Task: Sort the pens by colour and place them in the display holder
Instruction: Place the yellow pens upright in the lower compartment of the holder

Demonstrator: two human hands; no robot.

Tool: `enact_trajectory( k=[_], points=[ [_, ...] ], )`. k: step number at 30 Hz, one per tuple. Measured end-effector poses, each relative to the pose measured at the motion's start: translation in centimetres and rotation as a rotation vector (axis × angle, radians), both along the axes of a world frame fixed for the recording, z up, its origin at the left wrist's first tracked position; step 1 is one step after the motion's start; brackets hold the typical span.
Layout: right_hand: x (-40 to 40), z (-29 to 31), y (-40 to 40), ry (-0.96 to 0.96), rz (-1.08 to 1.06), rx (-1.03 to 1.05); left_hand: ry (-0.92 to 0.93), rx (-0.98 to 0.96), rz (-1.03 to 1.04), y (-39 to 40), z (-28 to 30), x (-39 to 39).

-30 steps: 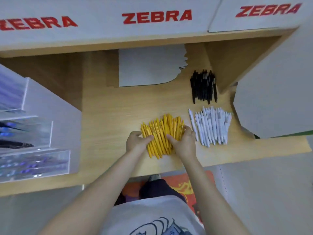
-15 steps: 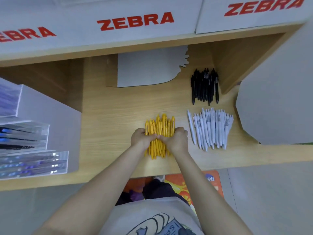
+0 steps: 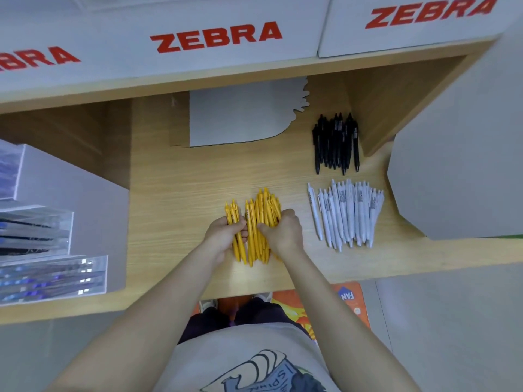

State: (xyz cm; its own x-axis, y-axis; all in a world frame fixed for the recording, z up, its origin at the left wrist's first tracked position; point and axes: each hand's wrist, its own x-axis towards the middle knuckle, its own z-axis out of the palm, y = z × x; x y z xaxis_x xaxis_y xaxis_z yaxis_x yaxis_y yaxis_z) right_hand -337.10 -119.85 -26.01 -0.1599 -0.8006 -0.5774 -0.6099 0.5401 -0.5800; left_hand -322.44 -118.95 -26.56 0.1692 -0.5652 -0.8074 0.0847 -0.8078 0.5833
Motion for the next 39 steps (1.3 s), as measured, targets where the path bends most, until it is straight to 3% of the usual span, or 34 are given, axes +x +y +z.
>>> enact_trajectory(
  k=[9,16,26,30,35,39],
  points=[
    [-0.9,0.8,-0.6,-0.158,-0.033,0.090,0.166,-0.027,0.041,0.3,1.1,1.2],
    [-2.6,2.4,-0.3,-0.461,-0.177,0.028,0.348,-0.054,0.064,0.4,3.0,2.0],
    [-2.0,1.4,-1.1,-0.478,-0.167,0.036,0.320,-0.010,0.081,0.7,3.7,2.4],
    [-2.5,3.1,-0.7,-0.599,-0.203,0.027,0.371,-0.015,0.026,0.0,4.4,2.1],
    [-2.5,6.7,-0.2,-0.756,-0.079,0.037,0.522,-0.024,-0.113,-0.7,6.0,0.7],
    [-1.7,8.1,-0.3,-0.731,-0.008,0.006,0.641,-0.069,-0.157,-0.6,7.4,-0.4]
  ],
)
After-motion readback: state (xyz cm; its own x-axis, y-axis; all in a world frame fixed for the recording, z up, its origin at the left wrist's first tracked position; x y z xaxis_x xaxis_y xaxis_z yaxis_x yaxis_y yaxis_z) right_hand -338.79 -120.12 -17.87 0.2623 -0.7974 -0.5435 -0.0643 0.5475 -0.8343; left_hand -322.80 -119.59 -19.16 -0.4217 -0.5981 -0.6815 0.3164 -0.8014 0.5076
